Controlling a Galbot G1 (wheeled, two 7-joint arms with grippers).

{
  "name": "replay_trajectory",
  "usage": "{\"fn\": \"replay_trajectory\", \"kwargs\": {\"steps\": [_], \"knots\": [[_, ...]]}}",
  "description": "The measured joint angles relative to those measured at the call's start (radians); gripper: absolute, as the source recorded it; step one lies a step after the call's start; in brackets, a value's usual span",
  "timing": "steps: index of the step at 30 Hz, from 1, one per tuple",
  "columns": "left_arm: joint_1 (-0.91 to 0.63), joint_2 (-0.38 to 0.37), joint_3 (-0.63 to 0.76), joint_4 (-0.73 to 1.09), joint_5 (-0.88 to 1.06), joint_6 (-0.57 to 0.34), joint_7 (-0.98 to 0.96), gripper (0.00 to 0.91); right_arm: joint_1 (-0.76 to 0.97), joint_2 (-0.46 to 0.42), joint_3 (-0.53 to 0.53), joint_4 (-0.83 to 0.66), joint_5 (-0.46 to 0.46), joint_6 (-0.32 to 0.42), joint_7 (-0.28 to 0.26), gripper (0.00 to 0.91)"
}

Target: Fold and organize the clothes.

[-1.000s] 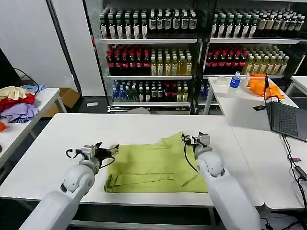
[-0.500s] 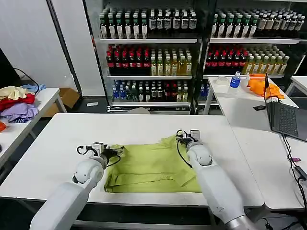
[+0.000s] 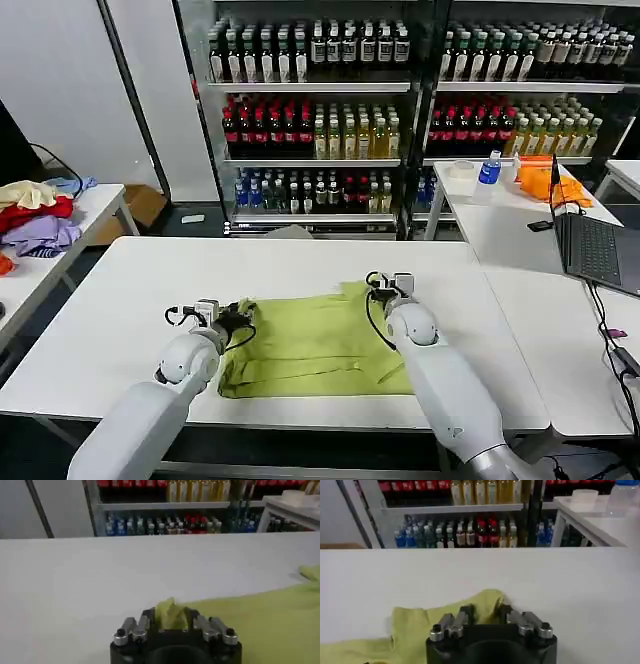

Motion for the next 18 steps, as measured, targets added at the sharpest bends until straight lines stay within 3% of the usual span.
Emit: {"fn": "replay_trajectory", "kwargs": {"steps": [18], "knots": [[0.053, 0.049, -0.033, -0.107, -0.048, -0.042, 0.020, 0.020, -0.129, -0.087, 0.036, 0.256, -0.005, 0.032, -0.006, 0.000]]}}
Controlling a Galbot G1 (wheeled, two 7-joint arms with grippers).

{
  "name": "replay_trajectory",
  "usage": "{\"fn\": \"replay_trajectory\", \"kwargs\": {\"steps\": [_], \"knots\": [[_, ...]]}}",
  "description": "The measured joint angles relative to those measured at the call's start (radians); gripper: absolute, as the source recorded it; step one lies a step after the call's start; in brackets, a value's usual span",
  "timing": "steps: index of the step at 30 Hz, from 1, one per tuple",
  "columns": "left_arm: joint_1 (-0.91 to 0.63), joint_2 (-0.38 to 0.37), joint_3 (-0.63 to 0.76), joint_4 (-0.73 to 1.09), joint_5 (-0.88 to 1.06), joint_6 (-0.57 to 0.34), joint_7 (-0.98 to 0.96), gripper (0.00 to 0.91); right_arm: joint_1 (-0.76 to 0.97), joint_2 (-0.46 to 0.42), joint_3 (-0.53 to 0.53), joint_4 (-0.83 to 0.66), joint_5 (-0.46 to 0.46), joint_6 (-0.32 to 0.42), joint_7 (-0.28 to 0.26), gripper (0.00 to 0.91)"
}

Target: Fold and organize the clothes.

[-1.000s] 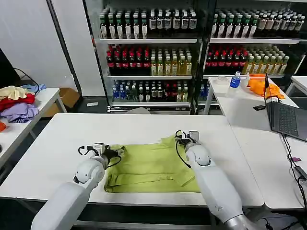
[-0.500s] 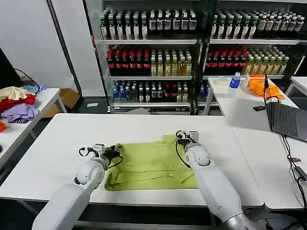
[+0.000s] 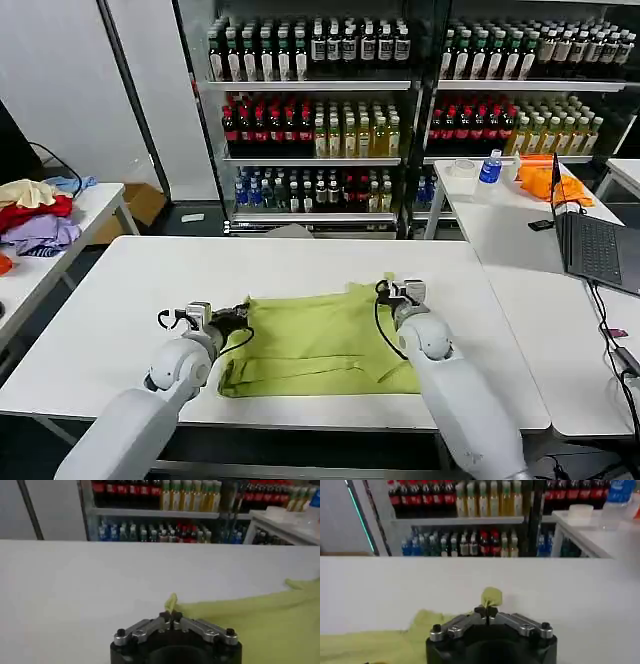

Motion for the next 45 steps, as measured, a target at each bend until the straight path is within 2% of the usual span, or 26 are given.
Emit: {"fn": "replay_trajectory", "kwargs": {"steps": [11, 24, 45], "knots": [[0.070, 0.061, -0.036, -0.136, -0.017, -0.008, 0.002, 0.020, -0.135, -0.066, 0.060, 0.222, -0.013, 0.000, -0.003, 0.000], [0.226, 0.094, -0.071, -0.269, 0.008, -0.031, 0.008, 0.020, -0.356, -0.080, 0.140, 0.436, -0.059, -0.004, -0.005, 0.000], [0.299, 0.107, -0.078, -0.278, 0.063, -0.037, 0.029, 0.020, -0.519, -0.057, 0.180, 0.533, -0.083, -0.023, 0.004, 0.000]]}}
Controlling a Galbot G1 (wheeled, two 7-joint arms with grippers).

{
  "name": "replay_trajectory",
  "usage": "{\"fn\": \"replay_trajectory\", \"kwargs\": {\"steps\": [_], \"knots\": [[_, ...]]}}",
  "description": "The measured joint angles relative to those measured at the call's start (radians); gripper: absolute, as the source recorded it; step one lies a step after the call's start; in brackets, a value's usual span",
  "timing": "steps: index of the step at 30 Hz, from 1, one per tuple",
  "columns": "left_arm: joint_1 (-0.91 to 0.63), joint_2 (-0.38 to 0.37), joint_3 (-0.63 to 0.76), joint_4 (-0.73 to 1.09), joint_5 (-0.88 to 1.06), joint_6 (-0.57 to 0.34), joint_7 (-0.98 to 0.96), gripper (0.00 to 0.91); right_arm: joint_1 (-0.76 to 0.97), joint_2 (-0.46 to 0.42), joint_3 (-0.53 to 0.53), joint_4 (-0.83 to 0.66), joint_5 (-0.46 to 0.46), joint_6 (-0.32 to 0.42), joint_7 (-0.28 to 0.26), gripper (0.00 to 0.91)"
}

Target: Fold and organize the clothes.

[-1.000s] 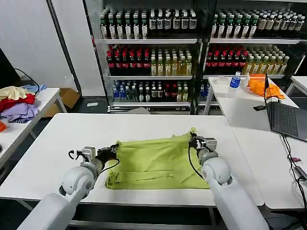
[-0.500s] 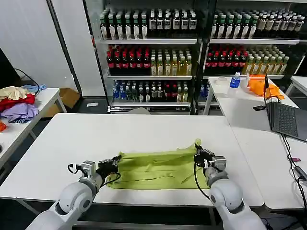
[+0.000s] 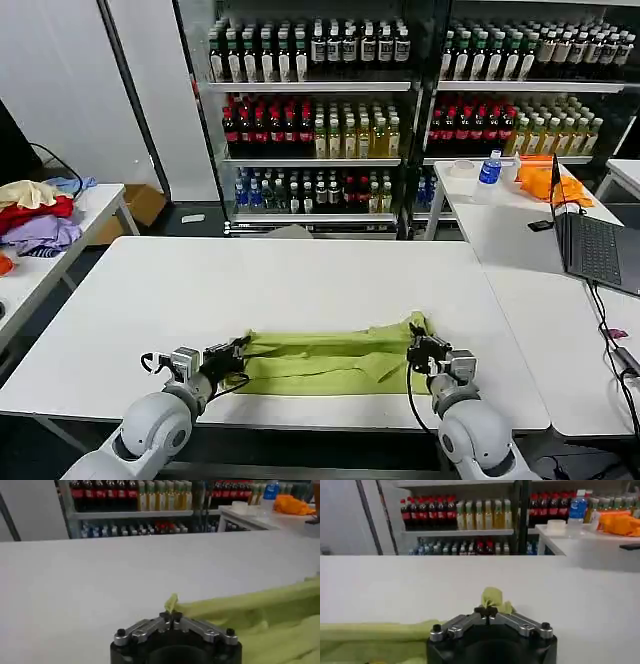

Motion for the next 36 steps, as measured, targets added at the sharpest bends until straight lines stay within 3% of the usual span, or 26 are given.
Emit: {"fn": "replay_trajectory", "kwargs": {"steps": [9, 10, 11, 12, 13, 36], "knots": [[0.024, 0.008, -0.012, -0.019, 0.006, 0.001, 0.010, 0.020, -0.056, 0.002, 0.021, 0.054, -0.005, -0.009, -0.001, 0.000], [0.026, 0.008, -0.012, -0.019, 0.008, 0.001, 0.011, 0.101, -0.061, 0.003, 0.022, 0.056, -0.006, -0.009, 0.000, 0.000], [0.029, 0.007, -0.012, -0.019, 0.010, 0.002, 0.011, 0.101, -0.064, 0.004, 0.022, 0.057, -0.009, -0.009, 0.001, 0.000], [0.031, 0.005, -0.012, -0.019, 0.013, 0.002, 0.011, 0.907, -0.067, 0.007, 0.022, 0.058, -0.011, -0.010, 0.003, 0.746], [0.031, 0.003, -0.012, -0.017, 0.016, 0.002, 0.011, 0.907, -0.069, 0.009, 0.022, 0.058, -0.014, -0.012, 0.004, 0.907], [0.101, -0.064, -0.056, -0.074, 0.094, -0.041, -0.056, 0.907, -0.155, 0.017, 0.055, 0.125, -0.085, -0.007, 0.007, 0.907]]}}
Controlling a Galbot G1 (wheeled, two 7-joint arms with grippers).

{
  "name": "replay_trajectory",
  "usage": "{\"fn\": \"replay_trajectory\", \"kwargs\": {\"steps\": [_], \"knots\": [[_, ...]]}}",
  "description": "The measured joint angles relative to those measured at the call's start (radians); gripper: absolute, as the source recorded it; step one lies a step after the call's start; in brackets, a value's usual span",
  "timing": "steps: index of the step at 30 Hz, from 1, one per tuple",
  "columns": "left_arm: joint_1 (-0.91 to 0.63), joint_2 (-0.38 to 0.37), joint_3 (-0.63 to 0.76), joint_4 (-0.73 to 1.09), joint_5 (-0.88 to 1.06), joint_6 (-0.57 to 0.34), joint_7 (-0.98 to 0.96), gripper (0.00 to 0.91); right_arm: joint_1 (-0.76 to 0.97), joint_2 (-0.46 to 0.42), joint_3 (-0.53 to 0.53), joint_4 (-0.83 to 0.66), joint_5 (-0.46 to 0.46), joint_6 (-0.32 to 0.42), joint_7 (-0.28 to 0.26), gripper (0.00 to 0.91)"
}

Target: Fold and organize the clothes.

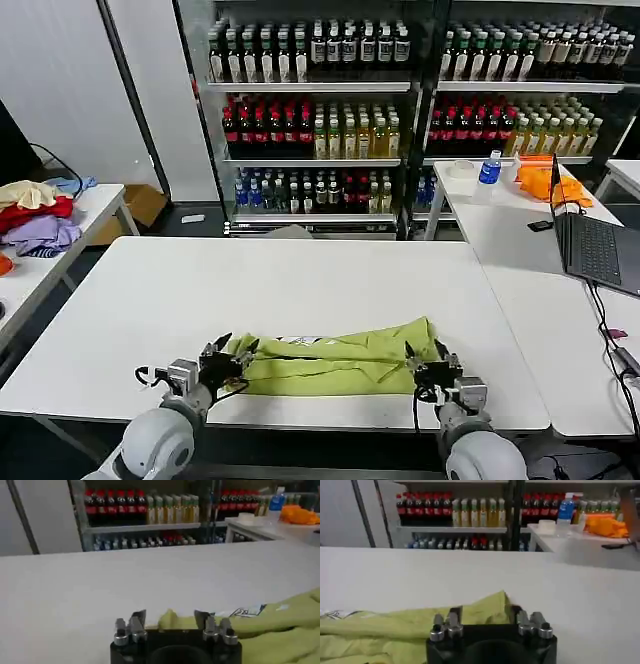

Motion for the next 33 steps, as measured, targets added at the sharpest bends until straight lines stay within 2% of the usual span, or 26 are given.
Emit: {"fn": "replay_trajectory", "kwargs": {"steps": [8, 9, 10, 17, 33], "knots": [[0.031, -0.089, -0.020, 0.010, -0.017, -0.005, -0.044, 0.907, -0.025, -0.004, 0.007, 0.014, -0.003, 0.002, -0.001, 0.907], [0.032, -0.100, -0.022, 0.014, -0.017, -0.005, -0.047, 0.302, -0.027, -0.004, 0.007, 0.017, -0.003, 0.002, -0.001, 0.907], [0.032, -0.111, -0.023, 0.019, -0.017, -0.005, -0.053, 0.040, -0.028, -0.004, 0.007, 0.018, -0.003, 0.002, -0.001, 0.907], [0.050, -0.173, -0.026, 0.051, -0.013, -0.026, -0.069, 0.030, -0.036, -0.010, 0.017, 0.026, 0.000, 0.003, 0.000, 0.907], [0.098, -0.238, -0.066, 0.050, -0.048, -0.069, -0.051, 0.030, -0.047, -0.008, 0.026, 0.049, 0.004, 0.004, 0.006, 0.907]]}}
